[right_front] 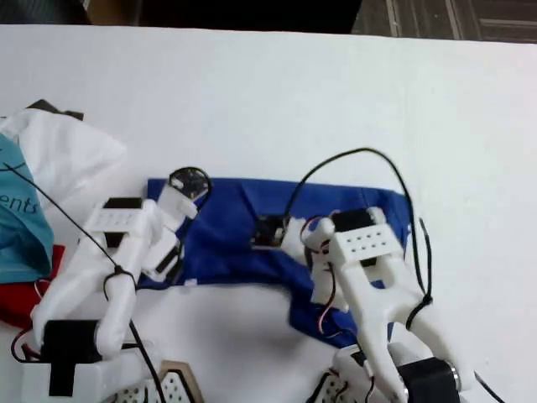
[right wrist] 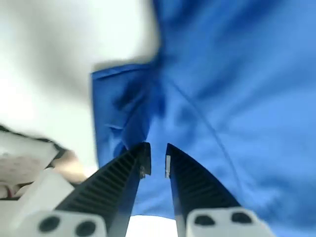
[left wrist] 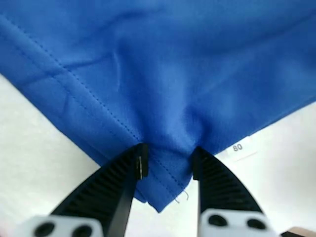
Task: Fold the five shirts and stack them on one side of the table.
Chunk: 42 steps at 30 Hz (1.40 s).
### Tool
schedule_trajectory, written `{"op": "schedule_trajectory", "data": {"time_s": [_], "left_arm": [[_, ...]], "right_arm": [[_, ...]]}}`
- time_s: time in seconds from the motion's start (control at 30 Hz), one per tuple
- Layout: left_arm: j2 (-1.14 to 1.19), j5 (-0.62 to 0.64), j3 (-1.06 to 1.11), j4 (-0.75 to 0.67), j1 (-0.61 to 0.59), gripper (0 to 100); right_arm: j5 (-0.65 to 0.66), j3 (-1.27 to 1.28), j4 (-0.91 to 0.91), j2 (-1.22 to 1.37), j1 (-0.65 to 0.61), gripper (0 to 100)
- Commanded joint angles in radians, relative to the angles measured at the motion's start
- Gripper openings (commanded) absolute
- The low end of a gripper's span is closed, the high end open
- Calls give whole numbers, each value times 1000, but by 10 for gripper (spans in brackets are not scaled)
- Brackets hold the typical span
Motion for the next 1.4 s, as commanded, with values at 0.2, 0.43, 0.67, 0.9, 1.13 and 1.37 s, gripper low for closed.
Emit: {"op": "schedule_trajectory", "data": {"time_s": [0.2, 0.43, 0.67, 0.9, 1.13, 1.37], "left_arm": [[-2, -2, -1, -66, -8, 161], [-2, -2, -1, -66, -8, 161], [-2, -2, -1, -66, -8, 161], [-2, -2, -1, -66, -8, 161], [-2, -2, -1, -66, -8, 161], [-2, -2, -1, -66, -8, 161]], "right_arm": [[-6, 75, 12, -38, -97, 63], [-8, -18, 16, -128, -7, 63], [-104, -218, -122, -157, 292, 66], [-161, -258, -371, 159, 456, 66], [-167, -493, -344, 509, 464, 66], [-164, -727, -226, 661, 518, 64]]}}
